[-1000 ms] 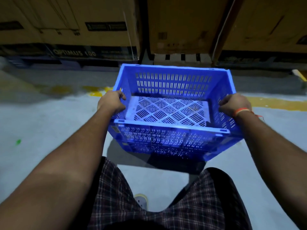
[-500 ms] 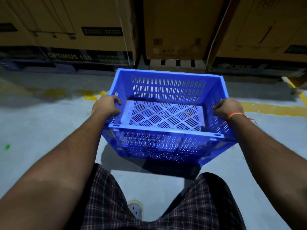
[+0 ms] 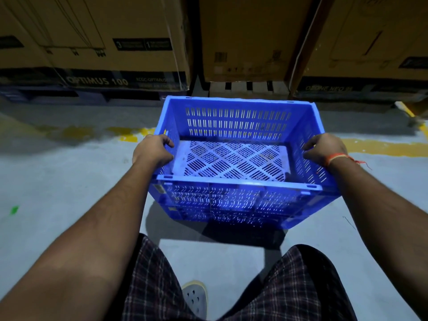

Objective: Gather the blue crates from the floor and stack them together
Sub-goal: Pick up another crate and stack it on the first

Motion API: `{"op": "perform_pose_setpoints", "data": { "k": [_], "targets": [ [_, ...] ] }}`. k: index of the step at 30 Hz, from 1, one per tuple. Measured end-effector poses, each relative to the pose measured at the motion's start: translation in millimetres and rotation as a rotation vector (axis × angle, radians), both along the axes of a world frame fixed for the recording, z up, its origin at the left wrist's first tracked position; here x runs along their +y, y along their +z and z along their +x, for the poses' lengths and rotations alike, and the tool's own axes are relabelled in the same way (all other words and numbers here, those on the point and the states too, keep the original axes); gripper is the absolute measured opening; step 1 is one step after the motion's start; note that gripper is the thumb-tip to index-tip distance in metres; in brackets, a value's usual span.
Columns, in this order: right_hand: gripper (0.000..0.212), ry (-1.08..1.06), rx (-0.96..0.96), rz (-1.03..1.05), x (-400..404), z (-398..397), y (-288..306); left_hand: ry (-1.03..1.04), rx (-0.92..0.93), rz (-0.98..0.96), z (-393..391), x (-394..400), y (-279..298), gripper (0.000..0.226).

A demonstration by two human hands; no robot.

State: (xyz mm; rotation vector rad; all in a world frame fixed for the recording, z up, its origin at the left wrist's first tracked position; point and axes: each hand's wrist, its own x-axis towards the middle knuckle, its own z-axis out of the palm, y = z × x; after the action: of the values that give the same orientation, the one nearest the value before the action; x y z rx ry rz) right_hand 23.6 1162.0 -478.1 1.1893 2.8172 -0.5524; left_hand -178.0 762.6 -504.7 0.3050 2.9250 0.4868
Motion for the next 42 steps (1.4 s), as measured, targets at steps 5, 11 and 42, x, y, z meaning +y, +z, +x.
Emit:
{"op": "perform_pose_setpoints", "data": {
  "k": [5, 11, 42],
  "targets": [
    [0.021, -0.014, 0.011, 0.015, -2.9, 0.7, 1.4, -0.011, 0.024, -0.002, -1.6, 0.9, -1.5, 0.032],
    [0.020, -0.030, 0.011, 0.022, -4.5, -0.4, 1.6, -0.006, 0.048, -0.014, -2.7, 2.4, -2.4, 0.037],
    [0.037, -0.183, 0.303, -0.483, -87.4, 125.7, 296.0, -0.367, -0.401, 0.277, 113.2, 93.6, 348.2, 0.021]
  ]
}}
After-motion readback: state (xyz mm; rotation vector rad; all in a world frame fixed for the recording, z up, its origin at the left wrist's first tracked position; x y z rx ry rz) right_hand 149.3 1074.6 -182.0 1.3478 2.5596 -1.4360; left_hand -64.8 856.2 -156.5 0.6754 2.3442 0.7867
